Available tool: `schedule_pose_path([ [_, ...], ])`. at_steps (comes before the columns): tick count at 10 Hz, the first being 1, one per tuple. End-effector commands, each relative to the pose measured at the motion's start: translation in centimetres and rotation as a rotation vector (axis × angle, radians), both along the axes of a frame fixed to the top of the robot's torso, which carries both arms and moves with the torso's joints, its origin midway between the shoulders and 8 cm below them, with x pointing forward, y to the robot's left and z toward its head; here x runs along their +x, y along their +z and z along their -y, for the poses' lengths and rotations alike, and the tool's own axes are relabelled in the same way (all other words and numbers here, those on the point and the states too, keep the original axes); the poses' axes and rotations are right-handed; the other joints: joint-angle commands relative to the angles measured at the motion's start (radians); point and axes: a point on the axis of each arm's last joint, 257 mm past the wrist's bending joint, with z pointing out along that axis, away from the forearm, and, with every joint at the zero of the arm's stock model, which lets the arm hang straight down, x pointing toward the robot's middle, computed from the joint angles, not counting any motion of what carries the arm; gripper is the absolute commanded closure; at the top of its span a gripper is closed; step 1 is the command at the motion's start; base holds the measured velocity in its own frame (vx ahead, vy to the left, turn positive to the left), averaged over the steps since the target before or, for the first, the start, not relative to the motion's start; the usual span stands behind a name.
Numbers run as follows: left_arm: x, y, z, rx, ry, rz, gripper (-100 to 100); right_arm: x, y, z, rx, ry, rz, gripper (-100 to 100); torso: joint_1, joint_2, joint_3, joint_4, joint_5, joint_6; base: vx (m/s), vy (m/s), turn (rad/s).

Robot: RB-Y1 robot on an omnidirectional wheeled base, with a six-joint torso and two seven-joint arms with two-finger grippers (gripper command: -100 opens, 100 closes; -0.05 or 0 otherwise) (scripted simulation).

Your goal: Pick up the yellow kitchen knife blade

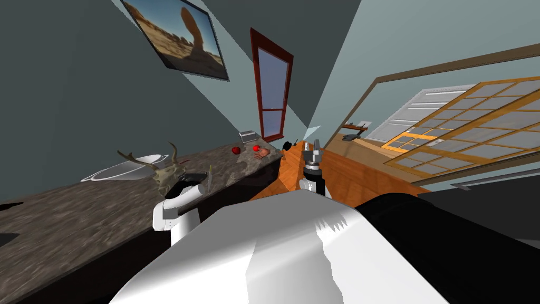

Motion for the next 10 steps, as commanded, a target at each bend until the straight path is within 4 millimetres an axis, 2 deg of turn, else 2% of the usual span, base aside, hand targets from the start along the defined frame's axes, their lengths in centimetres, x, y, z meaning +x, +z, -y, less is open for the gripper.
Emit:
schedule_pose_path([
  [1, -0.3, -0.8, -0.5, -0.032, 0.02, -0.014, -100, 0.0, 0.0, 0.0, 0.0, 0.0, 0.0, 0, 0.0, 0.0, 0.0, 0.0, 0.0, 0.0, 0.031, -0.018, -0.049],
  [3, -1.4, -2.6, -2.0, -0.118, 0.09, -0.034, -100, 0.0, 0.0, 0.0, 0.0, 0.0, 0.0, 0, 0.0, 0.0, 0.0, 0.0, 0.0, 0.0, 0.048, -0.021, -0.107],
  [4, -1.5, -2.8, -2.0, -0.125, 0.091, -0.042, -100, 0.0, 0.0, 0.0, 0.0, 0.0, 0.0, 0, 0.0, -0.001, -0.001, 0.0, 0.0, 0.0, 0.041, -0.01, -0.035],
  [10, -4.9, -7.6, -4.6, -0.343, 0.274, -0.104, -100, 0.0, 0.0, 0.0, 0.0, 0.0, 0.0, 0, 0.002, -0.002, -0.001, -0.001, 0.0, 0.0, 0.057, -0.007, -0.075],
])
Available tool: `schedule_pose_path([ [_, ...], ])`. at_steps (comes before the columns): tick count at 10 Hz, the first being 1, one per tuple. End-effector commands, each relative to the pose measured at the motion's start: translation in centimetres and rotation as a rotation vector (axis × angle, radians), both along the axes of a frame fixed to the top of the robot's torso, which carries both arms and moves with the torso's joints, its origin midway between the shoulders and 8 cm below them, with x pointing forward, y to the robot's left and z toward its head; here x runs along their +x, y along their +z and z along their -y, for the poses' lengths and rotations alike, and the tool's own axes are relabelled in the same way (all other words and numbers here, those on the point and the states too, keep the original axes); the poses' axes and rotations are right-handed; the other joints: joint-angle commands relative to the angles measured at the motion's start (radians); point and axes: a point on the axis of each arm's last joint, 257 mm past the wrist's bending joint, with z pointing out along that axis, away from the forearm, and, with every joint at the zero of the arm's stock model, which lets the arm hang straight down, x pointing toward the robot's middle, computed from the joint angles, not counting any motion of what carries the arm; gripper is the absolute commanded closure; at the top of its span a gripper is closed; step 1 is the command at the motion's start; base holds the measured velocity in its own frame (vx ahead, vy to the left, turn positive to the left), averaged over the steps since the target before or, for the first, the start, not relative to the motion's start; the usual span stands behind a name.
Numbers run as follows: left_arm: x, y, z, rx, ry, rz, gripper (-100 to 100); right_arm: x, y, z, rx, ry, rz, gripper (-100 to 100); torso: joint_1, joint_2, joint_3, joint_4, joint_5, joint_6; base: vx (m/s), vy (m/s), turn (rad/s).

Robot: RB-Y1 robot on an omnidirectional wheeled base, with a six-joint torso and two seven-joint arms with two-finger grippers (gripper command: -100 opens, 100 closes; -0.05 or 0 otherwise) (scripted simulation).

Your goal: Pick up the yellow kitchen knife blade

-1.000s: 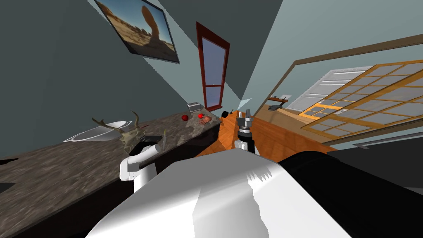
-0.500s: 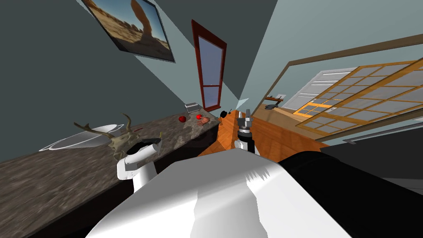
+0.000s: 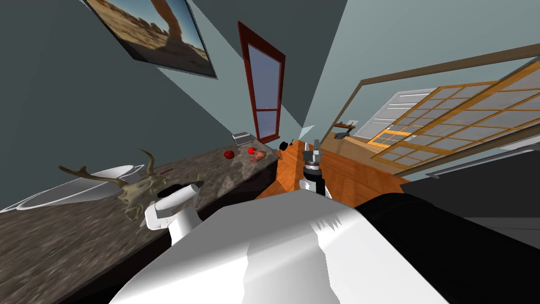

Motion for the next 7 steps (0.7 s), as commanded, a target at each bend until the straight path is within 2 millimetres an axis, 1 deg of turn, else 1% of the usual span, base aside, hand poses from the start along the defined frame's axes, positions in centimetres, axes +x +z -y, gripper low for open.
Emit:
schedule_pose_path([
  [1, -0.6, -1.0, -0.3, -0.048, 0.041, -0.013, -100, 0.0, 0.0, 0.0, 0.0, 0.0, 0.0, 0, 0.0, 0.0, 0.0, 0.0, 0.0, 0.0, 0.056, 0.0, -0.055],
  [3, -1.6, -2.0, -0.7, -0.099, 0.091, -0.027, -100, 0.0, 0.0, 0.0, 0.0, 0.0, 0.0, 0, 0.0, 0.001, 0.0, 0.0, 0.0, 0.0, 0.048, 0.003, -0.046],
  [4, -1.9, -2.3, -0.8, -0.112, 0.103, -0.03, -100, 0.0, 0.0, 0.0, 0.0, 0.0, 0.0, 0, 0.0, 0.001, 0.0, 0.0, 0.0, 0.0, 0.051, 0.011, -0.038],
  [5, -1.7, -2.2, -0.7, -0.1, 0.092, -0.027, -100, 0.0, 0.0, 0.0, 0.0, 0.0, 0.0, 0, 0.0, 0.001, 0.0, 0.0, 0.0, 0.0, 0.021, 0.005, -0.005],
  [6, -1.7, -2.2, -0.7, -0.103, 0.095, -0.028, 0, 0.0, 0.0, 0.0, 0.0, 0.0, 0.0, 0, 0.0, 0.002, 0.001, 0.0, 0.0, 0.0, 0.0, 0.0, 0.0],
  [7, -1.6, -3.0, -0.6, -0.102, 0.087, -0.029, -100, 0.0, 0.0, 0.0, 0.0, 0.0, 0.0, 0, 0.0, 0.003, 0.002, 0.001, 0.0, 0.0, 0.036, 0.049, 0.049],
])
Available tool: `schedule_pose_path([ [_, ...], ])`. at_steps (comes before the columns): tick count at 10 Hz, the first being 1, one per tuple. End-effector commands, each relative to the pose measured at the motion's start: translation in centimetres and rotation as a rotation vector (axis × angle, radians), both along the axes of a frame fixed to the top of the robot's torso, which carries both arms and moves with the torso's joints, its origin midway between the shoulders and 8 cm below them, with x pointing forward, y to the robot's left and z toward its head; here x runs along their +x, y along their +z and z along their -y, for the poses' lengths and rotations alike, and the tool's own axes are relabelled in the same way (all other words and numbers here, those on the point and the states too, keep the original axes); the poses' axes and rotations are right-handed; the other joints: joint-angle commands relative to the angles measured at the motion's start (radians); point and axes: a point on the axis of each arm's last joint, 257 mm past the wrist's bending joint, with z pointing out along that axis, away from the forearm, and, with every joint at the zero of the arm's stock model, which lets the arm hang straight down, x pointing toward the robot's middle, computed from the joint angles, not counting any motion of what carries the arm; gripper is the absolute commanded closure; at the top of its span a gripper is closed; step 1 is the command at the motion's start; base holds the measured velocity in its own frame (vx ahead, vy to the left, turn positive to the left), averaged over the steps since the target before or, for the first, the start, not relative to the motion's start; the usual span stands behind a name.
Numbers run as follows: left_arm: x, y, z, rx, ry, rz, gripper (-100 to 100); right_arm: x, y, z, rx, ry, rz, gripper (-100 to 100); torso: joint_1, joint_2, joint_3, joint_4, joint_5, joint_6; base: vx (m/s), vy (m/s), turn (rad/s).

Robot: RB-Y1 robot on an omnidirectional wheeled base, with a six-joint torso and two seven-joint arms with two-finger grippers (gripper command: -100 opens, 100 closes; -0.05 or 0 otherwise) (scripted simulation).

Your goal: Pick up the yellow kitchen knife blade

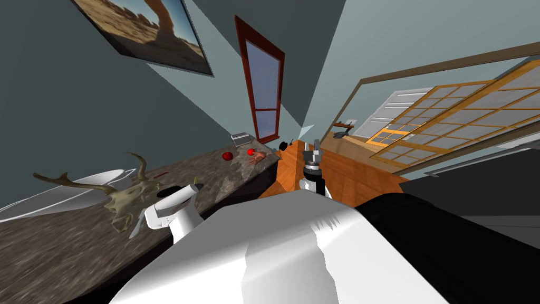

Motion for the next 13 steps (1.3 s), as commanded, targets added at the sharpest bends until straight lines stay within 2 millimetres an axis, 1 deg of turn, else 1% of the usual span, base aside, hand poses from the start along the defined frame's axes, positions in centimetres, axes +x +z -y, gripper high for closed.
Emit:
schedule_pose_path([
  [1, 0.1, -0.6, 0.1, 0.003, -0.006, 0.0, -100, 0.0, 0.0, 0.0, 0.0, 0.0, 0.0, 0, 0.0, 0.0, 0.0, 0.0, 0.0, 0.0, 0.036, 0.03, 0.035],
  [2, 0.1, -0.4, 0.1, 0.001, -0.004, 0.0, -100, 0.0, 0.0, 0.0, 0.0, 0.0, 0.0, 0, -0.001, 0.0, 0.0, 0.0, 0.0, 0.0, 0.0, 0.0, 0.0],
  [3, 0.1, -0.4, 0.1, 0.003, -0.004, 0.001, 100, 0.0, 0.0, 0.0, 0.0, 0.0, 0.0, 0, -0.003, 0.002, 0.001, 0.0, 0.0, 0.0, 0.0, 0.0, 0.0],
  [7, 0.1, -0.4, 0.1, 0.003, -0.004, 0.0, 100, 0.0, 0.0, 0.0, 0.0, 0.0, 0.0, 0, -0.003, 0.002, 0.001, 0.0, -0.001, 0.0, 0.0, 0.0, 0.0],
  [8, 0.1, -0.4, 0.1, 0.003, -0.004, 0.0, 0, 0.0, 0.0, 0.0, 0.0, 0.0, 0.0, 0, -0.003, 0.002, 0.001, 0.0, -0.001, 0.0, 0.0, 0.0, 0.0],
  [9, -0.4, -0.4, -0.3, -0.002, 0.009, -0.009, -100, 0.0, 0.0, 0.0, 0.0, 0.0, 0.0, 0, -0.003, 0.002, 0.001, 0.0, -0.001, 0.0, -0.102, -0.041, -0.078],
  [10, -0.8, -0.3, -0.6, -0.004, 0.018, -0.015, -100, 0.0, 0.0, 0.0, 0.0, 0.0, 0.0, 0, -0.005, 0.007, 0.004, 0.001, -0.001, 0.001, -0.148, -0.061, -0.111],
  [11, -1.7, -0.2, -1.3, -0.009, 0.042, -0.031, -100, 0.0, 0.0, 0.0, 0.0, 0.0, 0.0, 0, -0.007, 0.011, 0.006, 0.002, -0.001, 0.0, -0.141, -0.068, -0.179],
  [13, -2.8, 0.0, -2.1, -0.015, 0.071, -0.05, -100, 0.0, 0.0, 0.0, 0.0, 0.0, 0.0, 0, -0.007, 0.011, 0.007, 0.003, -0.002, 0.001, -0.129, -0.047, -0.146],
])
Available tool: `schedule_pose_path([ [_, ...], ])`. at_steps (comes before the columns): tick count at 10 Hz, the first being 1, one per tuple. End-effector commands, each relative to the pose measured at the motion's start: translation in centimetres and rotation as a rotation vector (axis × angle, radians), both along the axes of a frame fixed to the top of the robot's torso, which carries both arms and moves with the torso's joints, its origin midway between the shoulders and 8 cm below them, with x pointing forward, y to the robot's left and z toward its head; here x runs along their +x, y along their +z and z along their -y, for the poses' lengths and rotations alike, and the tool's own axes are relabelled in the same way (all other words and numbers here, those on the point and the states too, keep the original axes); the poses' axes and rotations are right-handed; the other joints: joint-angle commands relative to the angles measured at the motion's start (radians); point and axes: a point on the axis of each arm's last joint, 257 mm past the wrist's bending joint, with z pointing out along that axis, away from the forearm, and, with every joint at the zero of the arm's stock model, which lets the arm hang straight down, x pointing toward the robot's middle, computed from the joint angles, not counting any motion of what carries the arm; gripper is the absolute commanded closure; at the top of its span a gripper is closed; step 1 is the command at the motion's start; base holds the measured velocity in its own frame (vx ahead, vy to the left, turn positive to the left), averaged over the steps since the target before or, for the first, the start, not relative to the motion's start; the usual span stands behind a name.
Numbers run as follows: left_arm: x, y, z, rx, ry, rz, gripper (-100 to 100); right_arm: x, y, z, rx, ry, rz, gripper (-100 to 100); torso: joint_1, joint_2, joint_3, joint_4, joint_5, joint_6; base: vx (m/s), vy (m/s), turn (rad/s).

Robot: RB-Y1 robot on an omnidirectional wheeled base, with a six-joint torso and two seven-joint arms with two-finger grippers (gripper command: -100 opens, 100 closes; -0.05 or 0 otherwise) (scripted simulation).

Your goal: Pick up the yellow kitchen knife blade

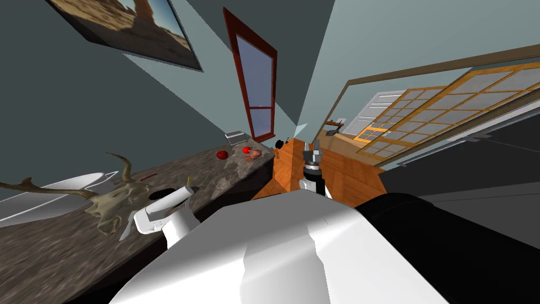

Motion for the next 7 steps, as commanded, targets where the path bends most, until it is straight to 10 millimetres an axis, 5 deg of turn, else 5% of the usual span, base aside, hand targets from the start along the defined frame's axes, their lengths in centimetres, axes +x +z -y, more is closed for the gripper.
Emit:
schedule_pose_path([
  [1, -1.0, 0.2, -0.7, -0.007, 0.027, -0.019, -100, 0.0, 0.0, 0.0, 0.0, 0.0, 0.0, 0, 0.0, 0.0, 0.0, 0.0, 0.0, 0.0, -0.107, -0.042, -0.135],
  [7, -5.7, 1.7, -3.7, -0.024, 0.15, -0.083, -100, 0.0, 0.0, 0.0, 0.0, 0.0, 0.0, 0, 0.002, -0.003, -0.002, -0.001, 0.0, 0.0, -0.082, -0.027, -0.18],
])
